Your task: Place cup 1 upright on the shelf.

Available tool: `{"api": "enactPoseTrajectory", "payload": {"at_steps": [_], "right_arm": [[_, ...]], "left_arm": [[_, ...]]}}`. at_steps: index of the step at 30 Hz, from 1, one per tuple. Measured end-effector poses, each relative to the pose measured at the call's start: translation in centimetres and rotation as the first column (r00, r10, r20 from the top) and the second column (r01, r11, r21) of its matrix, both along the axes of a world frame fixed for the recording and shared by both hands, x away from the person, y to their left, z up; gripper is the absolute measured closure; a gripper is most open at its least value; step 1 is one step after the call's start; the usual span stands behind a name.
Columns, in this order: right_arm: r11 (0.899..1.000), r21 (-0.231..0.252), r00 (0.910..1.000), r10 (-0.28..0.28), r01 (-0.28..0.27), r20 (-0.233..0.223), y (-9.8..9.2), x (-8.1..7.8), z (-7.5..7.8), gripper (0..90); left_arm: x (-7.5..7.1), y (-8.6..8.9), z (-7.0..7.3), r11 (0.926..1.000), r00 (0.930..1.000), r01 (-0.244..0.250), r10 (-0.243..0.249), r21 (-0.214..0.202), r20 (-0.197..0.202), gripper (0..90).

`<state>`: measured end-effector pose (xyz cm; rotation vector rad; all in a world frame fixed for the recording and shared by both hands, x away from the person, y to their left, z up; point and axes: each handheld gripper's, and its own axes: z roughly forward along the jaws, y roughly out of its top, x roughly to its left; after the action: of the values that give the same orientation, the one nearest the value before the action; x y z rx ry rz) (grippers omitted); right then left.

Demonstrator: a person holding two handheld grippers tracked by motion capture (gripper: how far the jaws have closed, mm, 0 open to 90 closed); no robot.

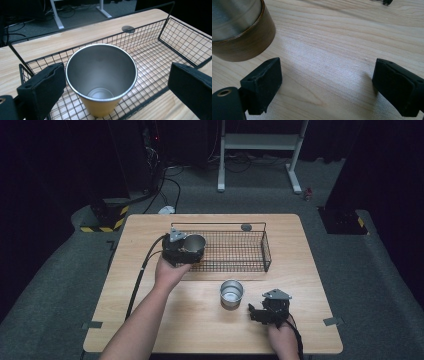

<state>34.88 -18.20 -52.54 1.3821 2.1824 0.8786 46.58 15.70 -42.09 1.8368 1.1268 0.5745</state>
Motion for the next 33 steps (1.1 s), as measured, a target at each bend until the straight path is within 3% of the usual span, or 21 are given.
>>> {"api": "enactPoseTrajectory", "payload": {"at_steps": [4, 17, 33], "right_arm": [[1.0, 0.0, 1.0, 0.002, -0.002, 0.0, 0.0, 0.0, 0.0, 8.9], [1.0, -0.001, 1.0, 0.003, -0.003, 0.002, 0.0, 0.0, 0.0, 8.9], [1.0, -0.001, 1.0, 0.003, -0.003, 0.002, 0.0, 0.0, 0.0, 8.9]], "left_arm": [[-0.5, 0.5, -0.1, 0.9998, 0.9999, 0.006, -0.006, 0.019, -0.01, 1.8], [-1.9, 2.4, -1.4, 0.9999, 0.999, 0.012, -0.012, 0.005, -0.043, 2.0], [-4.0, 4.2, -2.4, 0.9995, 0.9989, 0.026, -0.027, -0.017, -0.039, 3.4]]}}
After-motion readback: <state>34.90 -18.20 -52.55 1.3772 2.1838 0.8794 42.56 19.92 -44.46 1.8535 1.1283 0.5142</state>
